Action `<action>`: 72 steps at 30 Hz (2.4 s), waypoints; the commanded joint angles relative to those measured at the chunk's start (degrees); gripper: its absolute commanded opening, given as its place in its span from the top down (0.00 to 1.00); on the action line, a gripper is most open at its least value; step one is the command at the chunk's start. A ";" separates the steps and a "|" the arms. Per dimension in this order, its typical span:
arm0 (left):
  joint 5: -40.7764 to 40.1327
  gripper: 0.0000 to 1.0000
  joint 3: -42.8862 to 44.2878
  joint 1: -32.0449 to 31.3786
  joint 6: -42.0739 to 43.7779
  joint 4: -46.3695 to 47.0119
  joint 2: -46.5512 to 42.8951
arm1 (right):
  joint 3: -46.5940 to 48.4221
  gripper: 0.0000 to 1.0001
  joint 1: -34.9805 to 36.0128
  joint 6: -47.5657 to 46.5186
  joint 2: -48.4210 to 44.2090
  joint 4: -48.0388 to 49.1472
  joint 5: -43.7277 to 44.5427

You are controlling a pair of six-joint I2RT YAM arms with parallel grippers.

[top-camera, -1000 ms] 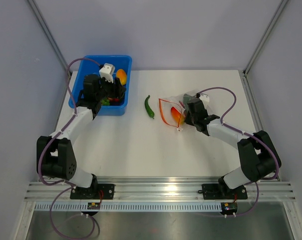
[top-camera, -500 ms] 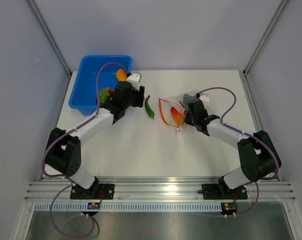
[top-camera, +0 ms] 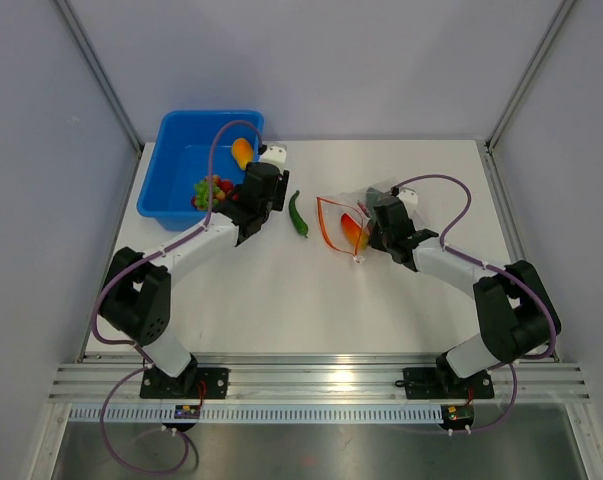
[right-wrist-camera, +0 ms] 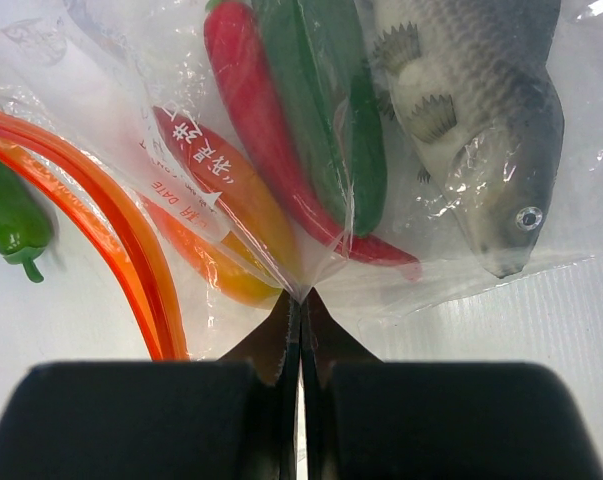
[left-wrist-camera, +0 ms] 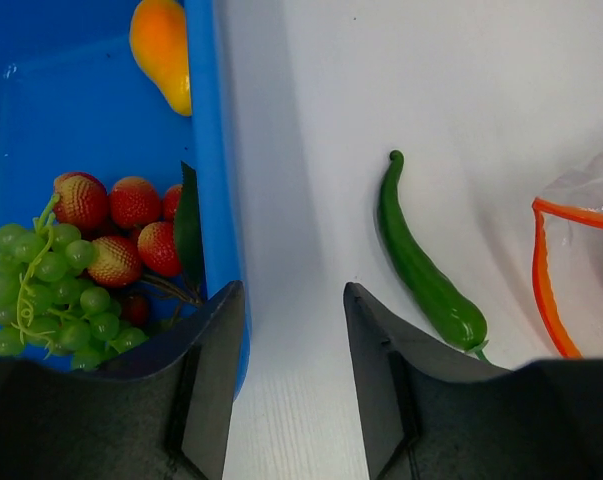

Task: Open the zip-top bag and remove the fake food
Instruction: Pick up the fake vegetable at the center of the board.

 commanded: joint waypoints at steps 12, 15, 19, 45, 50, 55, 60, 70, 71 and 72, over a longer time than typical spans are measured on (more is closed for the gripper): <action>9.14 0.06 3.97 -0.01 -2.10 -4.86 1.71 | 1.83 1.00 0.46 -0.80 -0.12 1.41 -0.43; 7.29 0.06 8.10 -0.01 -5.60 -8.71 6.10 | 1.92 1.00 0.37 -0.80 -0.03 1.41 -0.69; 7.37 0.07 11.71 -0.01 -8.85 -11.89 10.41 | 1.92 1.00 0.46 -0.71 0.05 1.41 -0.78; 11.50 0.20 24.18 0.08 -16.42 -16.02 28.07 | 1.83 1.00 0.46 -0.71 -0.03 1.59 -1.31; 11.77 0.27 25.07 0.08 -16.25 -16.73 29.66 | 1.83 1.00 0.46 -0.80 -0.12 1.67 -1.22; 11.24 0.33 24.81 0.08 -15.81 -16.64 29.93 | 1.74 1.00 0.46 -0.80 -0.21 1.59 -1.13; 11.50 0.36 24.81 0.08 -15.89 -16.73 30.81 | 1.56 1.00 0.46 -0.71 -0.39 1.50 -1.13; 12.03 0.52 24.54 0.08 -15.11 -16.38 31.07 | 1.21 1.00 0.37 -0.80 -0.91 1.67 -0.87; 12.20 0.56 24.54 0.08 -15.10 -16.29 31.16 | 0.95 1.00 0.46 -0.71 -1.17 1.67 -0.78; 12.21 0.58 24.54 0.08 -15.02 -16.29 31.16 | 0.95 1.00 0.46 -0.71 -1.44 1.85 -0.78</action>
